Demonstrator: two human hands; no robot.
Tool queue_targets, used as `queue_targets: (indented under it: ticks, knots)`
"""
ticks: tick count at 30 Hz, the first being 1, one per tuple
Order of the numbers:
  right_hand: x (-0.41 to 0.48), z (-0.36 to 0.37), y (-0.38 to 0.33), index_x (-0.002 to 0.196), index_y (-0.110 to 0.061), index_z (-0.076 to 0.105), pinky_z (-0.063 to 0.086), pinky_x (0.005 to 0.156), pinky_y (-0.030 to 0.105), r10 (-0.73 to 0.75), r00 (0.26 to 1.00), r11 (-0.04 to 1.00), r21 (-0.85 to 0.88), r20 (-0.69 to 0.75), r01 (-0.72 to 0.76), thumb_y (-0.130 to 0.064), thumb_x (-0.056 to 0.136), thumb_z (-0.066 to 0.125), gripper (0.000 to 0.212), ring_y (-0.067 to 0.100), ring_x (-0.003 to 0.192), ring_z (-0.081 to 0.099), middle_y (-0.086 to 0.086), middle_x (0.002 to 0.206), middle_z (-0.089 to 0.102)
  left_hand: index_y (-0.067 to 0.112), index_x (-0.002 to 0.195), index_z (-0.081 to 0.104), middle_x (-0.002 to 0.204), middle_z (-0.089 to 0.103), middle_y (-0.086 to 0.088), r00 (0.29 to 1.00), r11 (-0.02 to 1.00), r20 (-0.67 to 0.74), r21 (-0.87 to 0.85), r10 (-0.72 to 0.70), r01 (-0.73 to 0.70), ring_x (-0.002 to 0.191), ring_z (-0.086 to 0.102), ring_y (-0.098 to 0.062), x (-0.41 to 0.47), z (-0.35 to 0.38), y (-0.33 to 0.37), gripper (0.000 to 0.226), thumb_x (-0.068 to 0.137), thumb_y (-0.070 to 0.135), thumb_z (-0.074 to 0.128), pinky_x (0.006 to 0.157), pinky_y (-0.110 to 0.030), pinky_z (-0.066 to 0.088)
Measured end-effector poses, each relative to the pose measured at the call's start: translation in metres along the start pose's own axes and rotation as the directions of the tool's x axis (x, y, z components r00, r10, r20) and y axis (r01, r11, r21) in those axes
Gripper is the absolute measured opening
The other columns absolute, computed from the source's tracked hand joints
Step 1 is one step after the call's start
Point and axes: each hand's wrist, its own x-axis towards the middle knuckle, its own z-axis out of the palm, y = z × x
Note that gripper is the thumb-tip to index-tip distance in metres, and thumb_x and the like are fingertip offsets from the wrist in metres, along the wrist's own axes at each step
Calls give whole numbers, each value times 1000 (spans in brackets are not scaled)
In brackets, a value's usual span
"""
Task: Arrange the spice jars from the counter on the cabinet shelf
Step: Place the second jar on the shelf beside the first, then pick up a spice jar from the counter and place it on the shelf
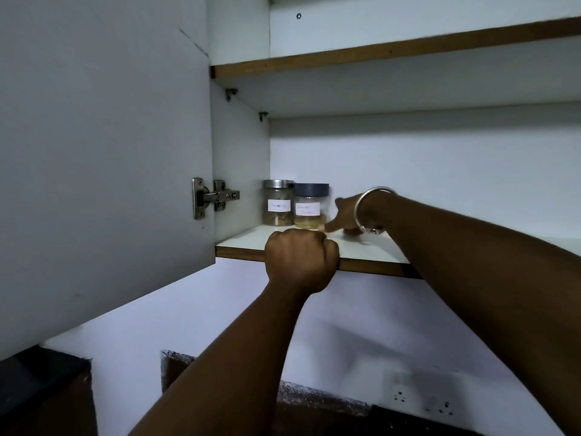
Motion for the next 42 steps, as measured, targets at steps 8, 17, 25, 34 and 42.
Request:
queue_targets:
  ticks: [8, 17, 25, 34, 42]
  knots:
    - [-124, 28, 19, 119, -10, 62, 41, 95, 34, -203, 979, 978, -52, 18, 204, -43, 110, 24, 51, 30, 116, 58, 16, 136, 60, 18, 84, 71, 83, 75, -6, 988, 1000, 152, -10, -6, 8, 76, 68, -31, -6, -24, 8, 46, 103, 37, 33, 63, -33, 37]
    - [-286, 138, 35, 79, -15, 58, 53, 66, 38, -289, 831, 945, -4, -475, 326, -13, 87, 51, 11, 32, 92, 64, 9, 87, 66, 14, 95, 72, 86, 74, -3, 986, 789, 129, -594, -103, 160, 80, 67, -26, -155, -92, 98, 42, 105, 32, 36, 64, -37, 46]
    - [-443, 359, 85, 102, -16, 68, 50, 79, 38, -376, 910, 926, 43, 173, 374, -55, 83, 64, 44, 38, 97, 67, 15, 105, 71, 15, 68, 56, 65, 59, -4, 809, 680, 545, -681, 220, 274, 59, 57, -23, -427, -94, 123, 44, 104, 38, 44, 58, -32, 40]
    - [-533, 518, 111, 123, -30, 70, 53, 96, 57, -215, 810, 911, -187, 545, 368, -57, 74, 71, 56, 33, 95, 73, 10, 104, 72, 17, 65, 55, 61, 60, 3, 738, 698, 652, -610, 174, 374, 56, 59, -18, -504, -107, 129, 50, 104, 44, 42, 54, -37, 47]
    - [-471, 451, 127, 145, -23, 32, 33, 114, 58, -201, 814, 967, 241, 545, 78, -45, 67, 86, 97, 28, 129, 54, 4, 142, 50, 21, 77, 68, 60, 65, 8, 691, 566, 721, -591, 53, 574, 53, 63, -12, -484, -99, 124, 46, 108, 44, 42, 52, -32, 51]
